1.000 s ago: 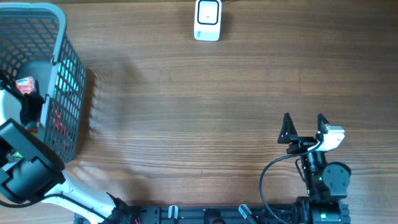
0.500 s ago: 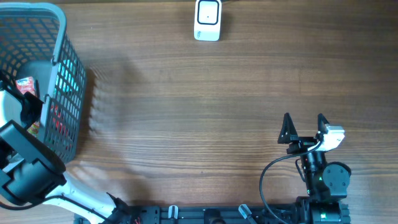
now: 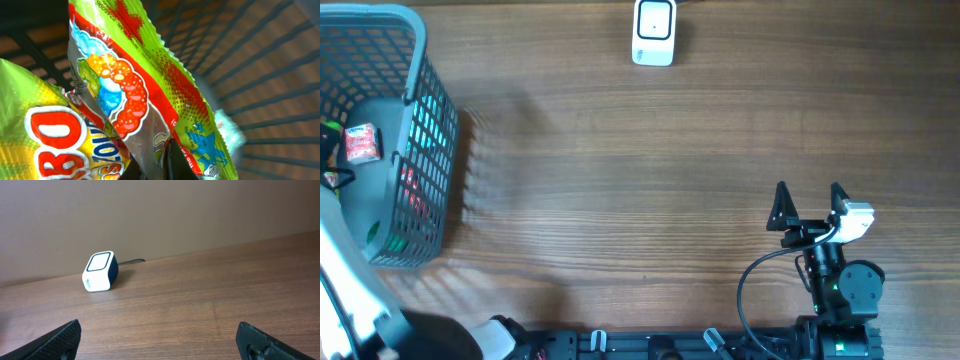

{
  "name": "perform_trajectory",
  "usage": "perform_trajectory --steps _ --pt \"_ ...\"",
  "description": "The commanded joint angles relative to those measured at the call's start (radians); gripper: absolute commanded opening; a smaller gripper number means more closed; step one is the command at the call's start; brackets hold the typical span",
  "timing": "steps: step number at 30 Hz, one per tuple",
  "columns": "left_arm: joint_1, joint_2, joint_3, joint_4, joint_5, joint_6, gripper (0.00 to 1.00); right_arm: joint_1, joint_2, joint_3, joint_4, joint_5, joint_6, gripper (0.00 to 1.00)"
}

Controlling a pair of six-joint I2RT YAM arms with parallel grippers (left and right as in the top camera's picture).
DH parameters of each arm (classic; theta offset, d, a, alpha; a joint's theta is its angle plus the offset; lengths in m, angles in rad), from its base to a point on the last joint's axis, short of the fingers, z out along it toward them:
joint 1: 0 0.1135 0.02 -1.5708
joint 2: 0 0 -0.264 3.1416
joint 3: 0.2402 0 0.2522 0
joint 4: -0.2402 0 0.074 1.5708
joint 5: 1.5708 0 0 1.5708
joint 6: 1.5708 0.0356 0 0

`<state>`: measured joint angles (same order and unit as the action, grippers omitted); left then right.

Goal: Scan the item barcode
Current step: 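Carry the Haribo bag to the table center and release it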

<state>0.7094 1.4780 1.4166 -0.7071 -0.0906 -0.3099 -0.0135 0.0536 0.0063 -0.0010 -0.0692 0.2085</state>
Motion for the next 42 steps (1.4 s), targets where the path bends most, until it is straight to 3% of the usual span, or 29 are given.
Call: perform_trajectory --steps 1,6,10,14,17,20,28,35,37,38,40,41,42 --pt "0.000 -0.134 0.018 0.033 0.166 -0.043 0.04 0.006 0.005 -0.001 0.002 0.017 0.002 1.00" --pt "-0.082 -0.305 0.018 0.069 0.312 -0.043 0.04 0.006 0.005 -0.001 0.002 0.017 0.002 1.00" --pt "-0.314 -0.389 0.018 0.029 0.449 -0.042 0.04 0.006 0.005 -0.001 0.002 0.017 0.002 1.00" --pt "-0.674 -0.340 0.018 -0.020 0.375 -0.035 0.04 0.006 0.005 -0.001 0.002 0.017 0.002 1.00" --pt "-0.874 -0.230 0.017 -0.037 0.218 -0.036 0.04 0.006 0.005 -0.001 0.002 0.017 0.001 1.00" --pt "-0.994 -0.061 0.016 -0.061 0.175 -0.036 0.04 0.006 0.005 -0.001 0.002 0.017 0.002 1.00" --pt "-1.073 0.342 0.016 -0.030 0.190 -0.089 0.04 0.006 0.005 -0.001 0.002 0.017 0.002 1.00" --pt "-1.088 0.424 0.016 -0.007 0.181 -0.092 0.04 0.006 0.005 -0.001 0.002 0.017 0.002 1.00" --pt "-1.087 0.424 0.016 -0.007 0.162 -0.091 0.13 0.006 0.005 -0.001 0.002 0.017 0.002 0.99" --pt "-1.087 0.424 0.016 -0.007 0.152 -0.091 0.23 0.006 0.005 -0.001 0.002 0.017 0.002 1.00" --pt "-1.087 0.424 0.016 -0.003 0.141 -0.091 0.60 0.006 0.005 -0.001 0.002 0.017 0.002 1.00" --pt "-1.087 0.424 0.016 0.000 0.141 -0.091 0.69 0.006 0.005 -0.001 0.002 0.017 0.002 1.00" --pt "-1.086 0.424 0.016 0.005 0.141 -0.092 1.00 0.006 0.005 -0.001 0.002 0.017 0.002 1.00"
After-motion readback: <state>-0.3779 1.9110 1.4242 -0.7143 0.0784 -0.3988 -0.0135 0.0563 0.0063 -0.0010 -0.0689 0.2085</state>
